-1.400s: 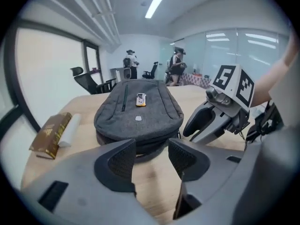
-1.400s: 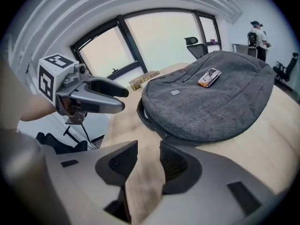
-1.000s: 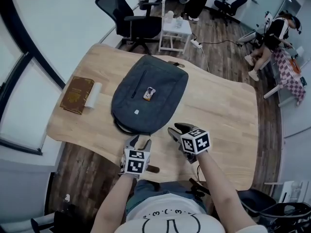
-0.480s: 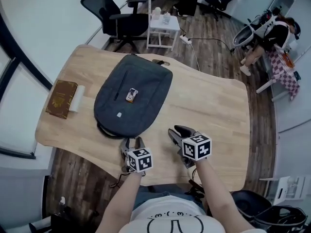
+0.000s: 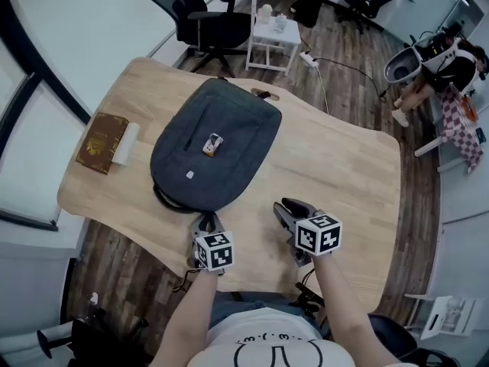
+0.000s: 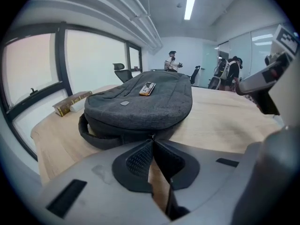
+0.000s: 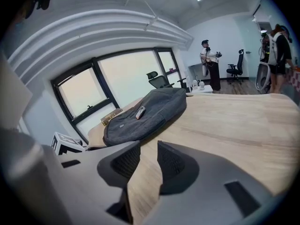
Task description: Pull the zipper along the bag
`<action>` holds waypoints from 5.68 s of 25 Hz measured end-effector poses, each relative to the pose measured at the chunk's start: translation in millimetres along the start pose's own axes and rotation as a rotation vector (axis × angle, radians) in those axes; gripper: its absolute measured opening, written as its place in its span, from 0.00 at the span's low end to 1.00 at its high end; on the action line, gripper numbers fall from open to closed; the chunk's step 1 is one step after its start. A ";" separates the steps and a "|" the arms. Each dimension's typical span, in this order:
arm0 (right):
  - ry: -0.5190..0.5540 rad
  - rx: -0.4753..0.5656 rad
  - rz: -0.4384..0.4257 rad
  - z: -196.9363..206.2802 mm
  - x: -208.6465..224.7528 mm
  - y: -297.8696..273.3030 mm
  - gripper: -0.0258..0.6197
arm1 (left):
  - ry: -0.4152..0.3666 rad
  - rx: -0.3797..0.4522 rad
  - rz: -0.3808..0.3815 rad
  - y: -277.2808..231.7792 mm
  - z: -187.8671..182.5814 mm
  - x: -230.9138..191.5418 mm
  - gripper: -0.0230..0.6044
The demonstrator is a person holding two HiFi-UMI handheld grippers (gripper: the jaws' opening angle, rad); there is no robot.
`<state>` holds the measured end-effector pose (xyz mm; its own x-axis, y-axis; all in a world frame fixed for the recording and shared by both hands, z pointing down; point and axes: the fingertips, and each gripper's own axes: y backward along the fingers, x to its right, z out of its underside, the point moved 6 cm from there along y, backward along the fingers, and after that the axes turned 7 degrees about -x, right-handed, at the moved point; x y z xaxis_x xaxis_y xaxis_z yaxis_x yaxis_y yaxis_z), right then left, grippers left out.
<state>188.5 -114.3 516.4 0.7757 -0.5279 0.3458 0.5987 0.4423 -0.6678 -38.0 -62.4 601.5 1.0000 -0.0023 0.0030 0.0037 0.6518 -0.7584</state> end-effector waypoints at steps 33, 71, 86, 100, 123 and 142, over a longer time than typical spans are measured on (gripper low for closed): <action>1.197 -0.377 -0.173 2.1 -116.9 -123.4 0.20 | -0.155 -0.171 0.346 21.1 -3.0 -29.3 0.07; 1.105 -0.538 -0.082 30.4 -115.7 -85.3 0.32 | -0.333 -0.203 0.678 38.9 -0.3 17.4 0.07; 1.081 -0.541 -0.029 42.4 -74.5 -57.5 0.24 | -0.446 -0.201 0.757 50.2 -0.6 34.0 0.07; 1.133 -0.551 -0.061 49.8 -69.8 -48.7 0.23 | -0.638 -0.219 0.795 54.4 -1.2 2.9 0.07; 1.080 -0.533 0.068 52.3 -66.2 -44.9 0.25 | -0.831 -0.052 0.621 32.9 20.4 -11.6 0.07; 1.095 -0.535 0.083 60.9 -97.2 -58.6 0.25 | -0.709 -0.247 0.807 41.9 12.0 40.1 0.06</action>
<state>90.2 -44.8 562.0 0.0751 -0.9582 -0.2762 0.1980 0.2858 -0.9376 2.3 -26.2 577.6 0.4819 0.8432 -0.2384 -0.5712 0.0960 -0.8152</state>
